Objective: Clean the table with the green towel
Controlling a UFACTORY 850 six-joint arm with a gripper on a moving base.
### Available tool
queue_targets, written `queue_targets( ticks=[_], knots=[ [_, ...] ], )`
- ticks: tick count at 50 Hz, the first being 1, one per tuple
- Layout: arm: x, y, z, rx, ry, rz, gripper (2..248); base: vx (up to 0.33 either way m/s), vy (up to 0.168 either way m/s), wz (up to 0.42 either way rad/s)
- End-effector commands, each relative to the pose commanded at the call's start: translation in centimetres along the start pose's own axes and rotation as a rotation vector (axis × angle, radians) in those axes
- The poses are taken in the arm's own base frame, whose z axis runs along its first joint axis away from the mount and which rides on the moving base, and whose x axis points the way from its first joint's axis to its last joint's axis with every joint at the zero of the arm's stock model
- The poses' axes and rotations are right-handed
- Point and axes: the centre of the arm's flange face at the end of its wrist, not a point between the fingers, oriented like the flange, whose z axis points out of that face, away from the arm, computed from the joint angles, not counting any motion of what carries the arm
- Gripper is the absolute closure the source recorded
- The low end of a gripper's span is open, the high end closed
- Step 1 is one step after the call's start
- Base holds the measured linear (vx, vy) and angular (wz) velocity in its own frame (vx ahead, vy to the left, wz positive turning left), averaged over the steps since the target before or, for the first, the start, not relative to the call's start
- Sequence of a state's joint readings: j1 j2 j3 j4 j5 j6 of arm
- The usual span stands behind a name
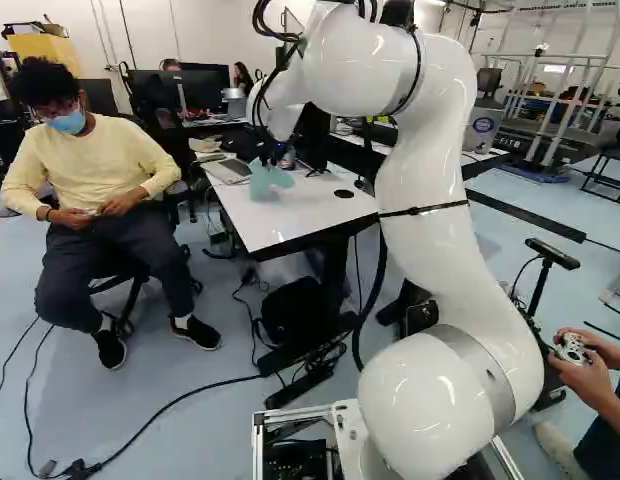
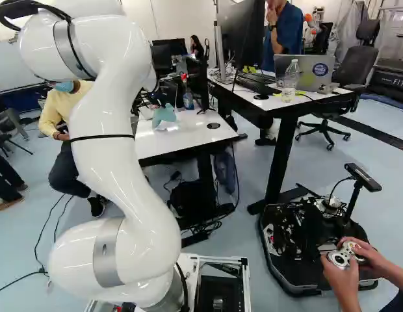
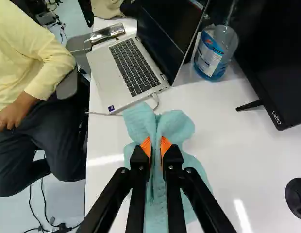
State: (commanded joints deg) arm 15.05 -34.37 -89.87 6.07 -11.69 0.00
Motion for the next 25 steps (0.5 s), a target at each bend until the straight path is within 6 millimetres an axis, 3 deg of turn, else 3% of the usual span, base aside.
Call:
queue_targets(
  ticks=[25],
  knots=[
    [-1.5, -0.5, 2.5, 0.002, -0.002, -0.007, 206, 0.000, 0.000, 0.000]
  ],
)
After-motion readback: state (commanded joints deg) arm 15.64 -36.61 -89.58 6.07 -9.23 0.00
